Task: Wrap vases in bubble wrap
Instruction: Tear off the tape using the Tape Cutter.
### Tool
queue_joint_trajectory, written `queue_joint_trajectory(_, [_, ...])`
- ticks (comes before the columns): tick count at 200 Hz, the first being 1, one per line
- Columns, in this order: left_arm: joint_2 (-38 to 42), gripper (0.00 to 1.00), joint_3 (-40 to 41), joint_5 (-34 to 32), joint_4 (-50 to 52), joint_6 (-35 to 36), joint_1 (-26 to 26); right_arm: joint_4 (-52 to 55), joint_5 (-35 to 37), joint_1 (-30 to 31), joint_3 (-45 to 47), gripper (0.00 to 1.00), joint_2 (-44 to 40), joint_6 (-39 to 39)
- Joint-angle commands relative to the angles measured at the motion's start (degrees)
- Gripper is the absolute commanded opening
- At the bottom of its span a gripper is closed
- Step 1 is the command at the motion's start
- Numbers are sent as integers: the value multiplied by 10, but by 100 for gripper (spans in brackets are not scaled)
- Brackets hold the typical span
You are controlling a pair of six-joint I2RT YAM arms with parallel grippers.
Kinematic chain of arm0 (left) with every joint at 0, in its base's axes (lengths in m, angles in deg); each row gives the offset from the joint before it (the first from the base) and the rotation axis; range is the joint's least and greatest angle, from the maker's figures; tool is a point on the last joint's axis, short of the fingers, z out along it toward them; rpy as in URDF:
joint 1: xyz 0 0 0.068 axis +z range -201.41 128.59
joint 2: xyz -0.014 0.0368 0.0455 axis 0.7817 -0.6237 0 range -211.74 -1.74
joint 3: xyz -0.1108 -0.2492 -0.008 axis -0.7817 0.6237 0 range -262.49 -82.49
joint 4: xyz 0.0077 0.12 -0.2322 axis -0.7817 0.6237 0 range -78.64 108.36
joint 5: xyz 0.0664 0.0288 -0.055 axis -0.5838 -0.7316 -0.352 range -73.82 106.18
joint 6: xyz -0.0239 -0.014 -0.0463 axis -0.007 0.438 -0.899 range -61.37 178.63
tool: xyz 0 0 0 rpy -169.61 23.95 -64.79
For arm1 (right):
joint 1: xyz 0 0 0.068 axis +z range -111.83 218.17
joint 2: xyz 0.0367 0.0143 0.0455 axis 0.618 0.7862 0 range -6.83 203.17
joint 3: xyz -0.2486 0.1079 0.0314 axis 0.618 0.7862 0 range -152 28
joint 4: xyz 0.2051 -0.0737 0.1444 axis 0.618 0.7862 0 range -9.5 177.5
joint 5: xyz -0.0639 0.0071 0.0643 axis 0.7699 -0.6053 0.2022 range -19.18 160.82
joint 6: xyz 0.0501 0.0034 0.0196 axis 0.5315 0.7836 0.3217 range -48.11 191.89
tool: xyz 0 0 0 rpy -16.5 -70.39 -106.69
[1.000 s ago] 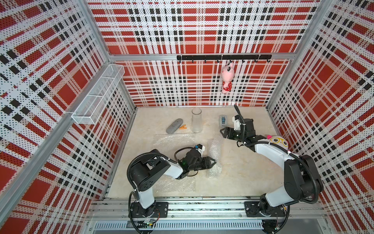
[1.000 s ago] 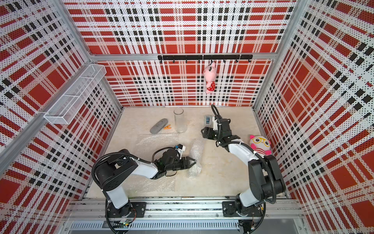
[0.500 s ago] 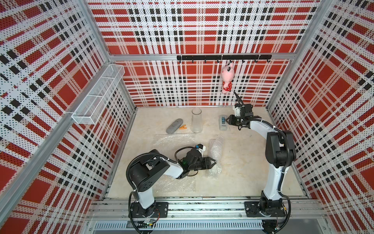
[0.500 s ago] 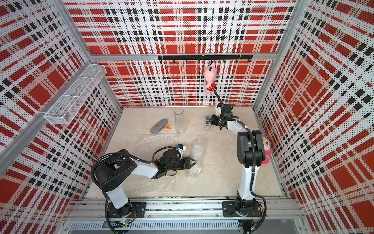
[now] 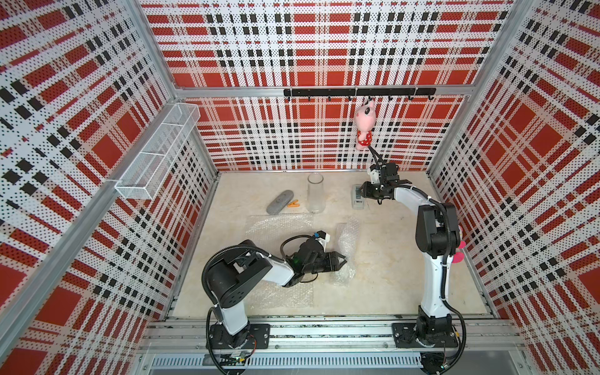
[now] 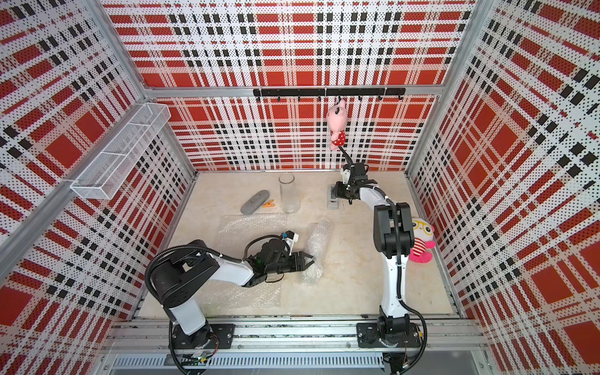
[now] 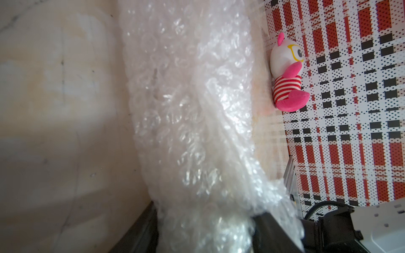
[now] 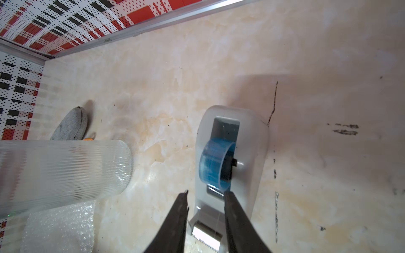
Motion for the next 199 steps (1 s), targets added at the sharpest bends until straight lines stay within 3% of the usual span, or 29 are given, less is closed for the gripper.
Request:
queue_joint_trajectory(1, [-12, 35, 4, -7, 77, 16, -5, 14, 8, 5, 0, 33, 12, -18])
queue_joint_trajectory(129, [-21, 34, 8, -6, 77, 16, -3, -3, -4, 15, 12, 32, 31, 2])
queue_joint_trajectory(199, [-24, 34, 1, -2, 77, 15, -3, 17, 27, 15, 10, 38, 30, -3])
